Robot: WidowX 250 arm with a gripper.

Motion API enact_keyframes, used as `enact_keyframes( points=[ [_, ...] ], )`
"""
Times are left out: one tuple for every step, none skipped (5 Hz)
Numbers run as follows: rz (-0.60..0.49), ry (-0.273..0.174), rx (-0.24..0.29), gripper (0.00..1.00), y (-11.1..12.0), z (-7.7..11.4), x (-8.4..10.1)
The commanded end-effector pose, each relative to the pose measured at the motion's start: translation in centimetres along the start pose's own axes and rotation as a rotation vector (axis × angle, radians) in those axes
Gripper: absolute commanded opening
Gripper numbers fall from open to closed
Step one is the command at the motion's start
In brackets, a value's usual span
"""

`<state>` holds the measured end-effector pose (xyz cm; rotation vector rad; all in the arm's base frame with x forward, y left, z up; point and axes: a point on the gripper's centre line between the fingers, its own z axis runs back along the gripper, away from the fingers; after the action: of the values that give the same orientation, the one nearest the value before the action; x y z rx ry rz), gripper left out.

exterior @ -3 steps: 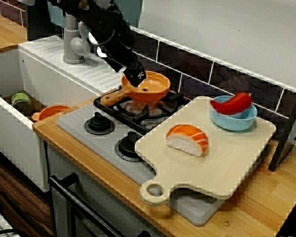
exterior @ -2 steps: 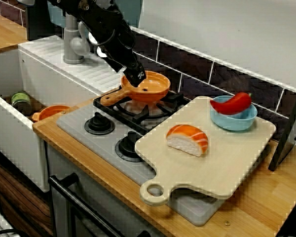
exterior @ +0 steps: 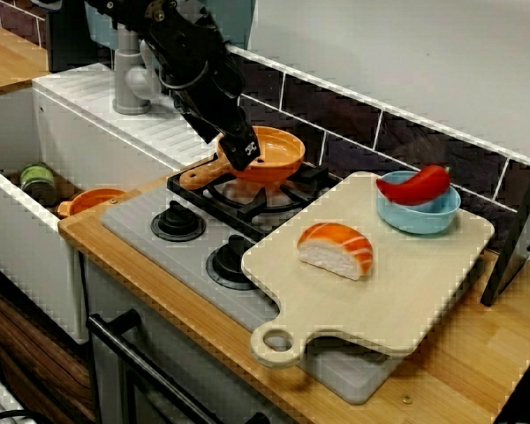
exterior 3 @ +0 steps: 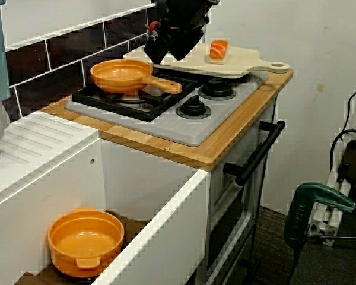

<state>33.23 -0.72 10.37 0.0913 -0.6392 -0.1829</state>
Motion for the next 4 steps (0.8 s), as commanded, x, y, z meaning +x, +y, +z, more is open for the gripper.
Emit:
enact_keyframes(
  points=[
    [-0.142, -0.049, -0.063, 1.00, -3.7, 3.8, 2.3],
    [-0.283, -0.107, -0.163, 1.00, -5.6, 4.1, 2.0],
    [-0.433, -0.149, -0.282, 1.00, -6.6, 4.2, 2.6],
    [-0.517, -0.189, -0.342, 1.00, -7.4, 4.9, 3.9]
  ],
)
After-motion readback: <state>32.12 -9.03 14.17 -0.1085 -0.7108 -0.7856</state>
